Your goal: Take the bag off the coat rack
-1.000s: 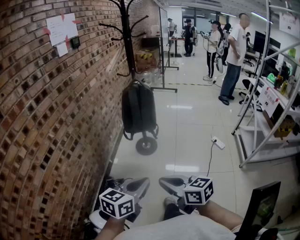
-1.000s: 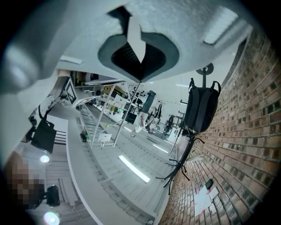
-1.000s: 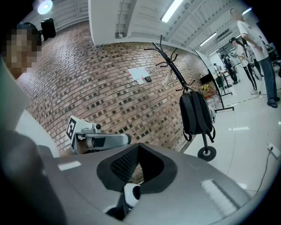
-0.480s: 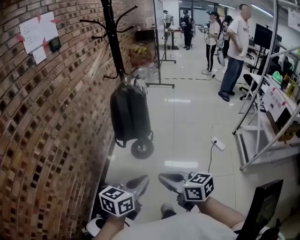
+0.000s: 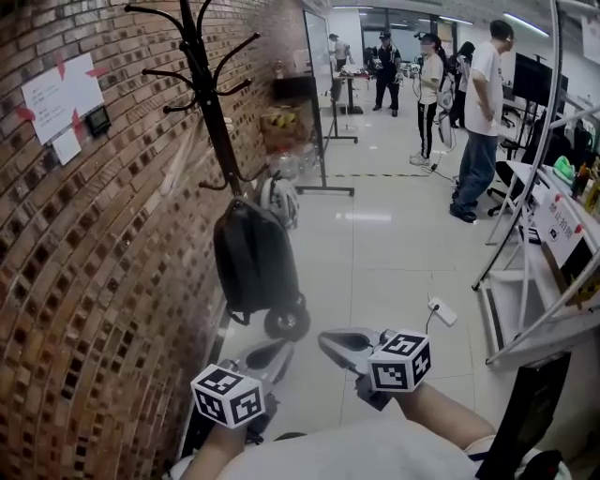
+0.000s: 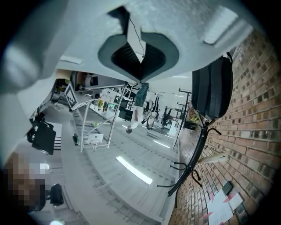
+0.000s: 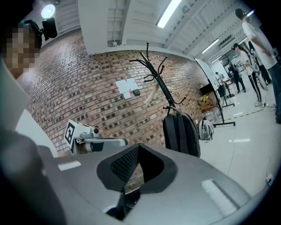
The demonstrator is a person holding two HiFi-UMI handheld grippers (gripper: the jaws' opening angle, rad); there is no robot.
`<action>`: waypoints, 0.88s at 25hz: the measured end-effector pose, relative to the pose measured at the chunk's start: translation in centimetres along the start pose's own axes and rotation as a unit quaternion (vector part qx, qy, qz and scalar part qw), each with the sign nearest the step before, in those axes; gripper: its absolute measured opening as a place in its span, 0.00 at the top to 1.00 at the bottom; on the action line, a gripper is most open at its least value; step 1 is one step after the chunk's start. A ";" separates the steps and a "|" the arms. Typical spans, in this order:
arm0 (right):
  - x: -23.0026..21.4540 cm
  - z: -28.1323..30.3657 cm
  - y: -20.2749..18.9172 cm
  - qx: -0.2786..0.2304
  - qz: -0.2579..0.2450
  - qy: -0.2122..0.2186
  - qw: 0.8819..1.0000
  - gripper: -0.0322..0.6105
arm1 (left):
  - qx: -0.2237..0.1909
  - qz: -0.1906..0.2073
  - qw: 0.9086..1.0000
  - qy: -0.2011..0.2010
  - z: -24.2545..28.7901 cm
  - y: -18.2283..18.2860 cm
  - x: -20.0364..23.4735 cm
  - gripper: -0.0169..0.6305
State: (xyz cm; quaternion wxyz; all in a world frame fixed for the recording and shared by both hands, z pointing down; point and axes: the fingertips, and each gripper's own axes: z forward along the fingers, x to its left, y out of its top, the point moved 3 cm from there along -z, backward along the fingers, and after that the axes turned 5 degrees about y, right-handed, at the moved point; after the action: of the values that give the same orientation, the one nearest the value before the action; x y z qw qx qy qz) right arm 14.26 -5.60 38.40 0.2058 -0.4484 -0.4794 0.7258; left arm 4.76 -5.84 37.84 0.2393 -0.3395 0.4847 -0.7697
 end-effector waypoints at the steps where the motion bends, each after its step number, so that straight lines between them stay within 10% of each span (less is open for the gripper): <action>1: -0.3 -0.1 0.3 -0.002 -0.003 0.000 1.000 0.95 | -0.003 0.000 1.000 0.003 0.2 0.2 0.2 0.97; 22: -13.6 12.6 6.7 0.006 0.000 -0.034 0.999 0.95 | 0.002 -0.028 1.000 0.011 9.2 5.7 18.8 0.97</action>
State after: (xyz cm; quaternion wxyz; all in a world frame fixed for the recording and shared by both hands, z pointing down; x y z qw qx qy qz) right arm 11.41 -25.01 40.39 0.1923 -0.4220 -0.4815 0.7437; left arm -0.38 -26.75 40.90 0.2133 -0.3437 0.4761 -0.7808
